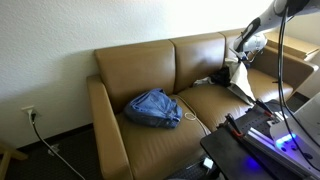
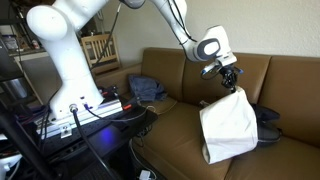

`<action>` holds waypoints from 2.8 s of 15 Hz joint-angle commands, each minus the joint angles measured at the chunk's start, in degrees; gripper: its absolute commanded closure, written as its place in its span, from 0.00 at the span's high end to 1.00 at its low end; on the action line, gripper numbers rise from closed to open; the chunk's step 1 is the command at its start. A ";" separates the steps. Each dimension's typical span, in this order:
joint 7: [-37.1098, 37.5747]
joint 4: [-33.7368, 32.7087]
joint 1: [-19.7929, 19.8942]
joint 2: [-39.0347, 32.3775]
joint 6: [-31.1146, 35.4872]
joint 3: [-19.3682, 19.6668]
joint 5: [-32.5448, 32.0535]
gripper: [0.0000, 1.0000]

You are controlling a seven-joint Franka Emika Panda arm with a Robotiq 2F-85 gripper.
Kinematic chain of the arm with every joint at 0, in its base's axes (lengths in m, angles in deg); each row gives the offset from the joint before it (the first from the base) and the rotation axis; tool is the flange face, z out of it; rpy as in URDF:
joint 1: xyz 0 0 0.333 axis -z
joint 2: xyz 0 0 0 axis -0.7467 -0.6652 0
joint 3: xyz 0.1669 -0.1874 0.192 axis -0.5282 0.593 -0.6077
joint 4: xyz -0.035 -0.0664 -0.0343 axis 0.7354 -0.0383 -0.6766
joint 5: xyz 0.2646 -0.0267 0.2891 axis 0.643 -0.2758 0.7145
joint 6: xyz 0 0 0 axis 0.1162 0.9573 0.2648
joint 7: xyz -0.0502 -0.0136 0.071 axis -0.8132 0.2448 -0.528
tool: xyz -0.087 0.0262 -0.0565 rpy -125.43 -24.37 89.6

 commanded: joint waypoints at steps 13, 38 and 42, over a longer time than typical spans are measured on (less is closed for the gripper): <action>-27.05 10.77 -9.39 9.82 5.63 -7.27 6.00 0.01; -54.98 28.02 -56.44 0.98 32.65 -2.79 34.33 1.00; -52.73 27.53 -55.71 1.57 32.62 0.77 34.78 1.00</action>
